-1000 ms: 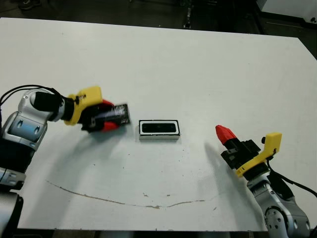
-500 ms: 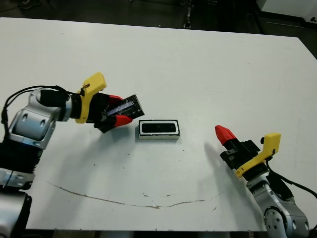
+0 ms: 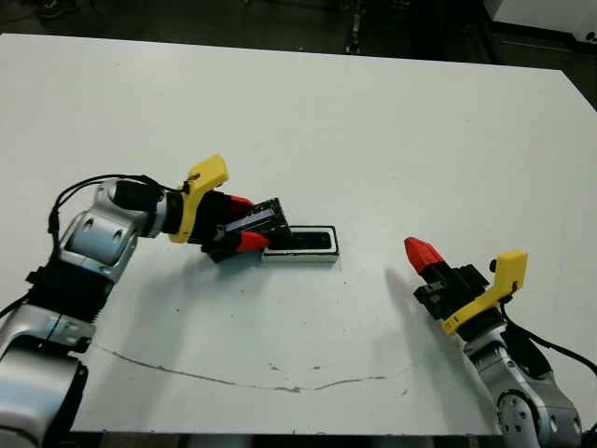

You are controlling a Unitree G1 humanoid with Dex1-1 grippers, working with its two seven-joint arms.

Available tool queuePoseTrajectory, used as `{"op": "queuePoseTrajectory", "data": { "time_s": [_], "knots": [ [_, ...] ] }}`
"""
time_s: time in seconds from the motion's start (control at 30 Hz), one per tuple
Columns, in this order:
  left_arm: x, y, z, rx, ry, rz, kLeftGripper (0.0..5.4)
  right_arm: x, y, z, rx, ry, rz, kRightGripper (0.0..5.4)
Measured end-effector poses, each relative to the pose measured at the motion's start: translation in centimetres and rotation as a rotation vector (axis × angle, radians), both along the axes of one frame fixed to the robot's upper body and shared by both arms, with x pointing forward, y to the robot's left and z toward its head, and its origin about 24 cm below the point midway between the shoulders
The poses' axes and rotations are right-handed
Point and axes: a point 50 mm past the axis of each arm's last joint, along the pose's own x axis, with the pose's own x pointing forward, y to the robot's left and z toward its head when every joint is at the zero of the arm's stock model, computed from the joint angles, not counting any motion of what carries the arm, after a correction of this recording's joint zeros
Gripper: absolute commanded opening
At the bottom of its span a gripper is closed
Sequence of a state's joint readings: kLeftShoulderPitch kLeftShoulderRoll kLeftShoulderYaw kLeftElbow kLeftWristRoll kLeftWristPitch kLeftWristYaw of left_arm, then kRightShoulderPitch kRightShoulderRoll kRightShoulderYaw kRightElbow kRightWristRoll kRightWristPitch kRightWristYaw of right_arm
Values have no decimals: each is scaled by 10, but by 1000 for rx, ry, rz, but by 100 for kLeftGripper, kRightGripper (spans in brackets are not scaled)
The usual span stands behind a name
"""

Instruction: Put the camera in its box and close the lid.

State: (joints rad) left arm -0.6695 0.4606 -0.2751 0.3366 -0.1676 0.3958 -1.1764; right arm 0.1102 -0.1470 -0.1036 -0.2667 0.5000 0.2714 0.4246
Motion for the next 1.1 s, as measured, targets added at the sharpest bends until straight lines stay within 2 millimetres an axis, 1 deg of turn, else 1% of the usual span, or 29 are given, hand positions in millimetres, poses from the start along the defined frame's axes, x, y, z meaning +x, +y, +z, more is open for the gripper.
{"op": "queuePoseTrajectory", "data": {
  "time_s": [0.33, 0.63, 0.83, 1.1],
  "knots": [
    [0, -9, -5, -17, 0, -30, 315, 0, 0, 0, 2, 2, 0, 0],
    [-1, -17, -6, -35, 7, -67, 315, 1, 0, 1, 13, -2, 11, 0],
    [-4, -22, -6, -34, 35, -69, 315, 1, 0, 0, 12, 0, 7, 0],
    [-4, -26, -8, -39, 31, -77, 315, 1, 0, 1, 14, 0, 7, 0]
  ]
}}
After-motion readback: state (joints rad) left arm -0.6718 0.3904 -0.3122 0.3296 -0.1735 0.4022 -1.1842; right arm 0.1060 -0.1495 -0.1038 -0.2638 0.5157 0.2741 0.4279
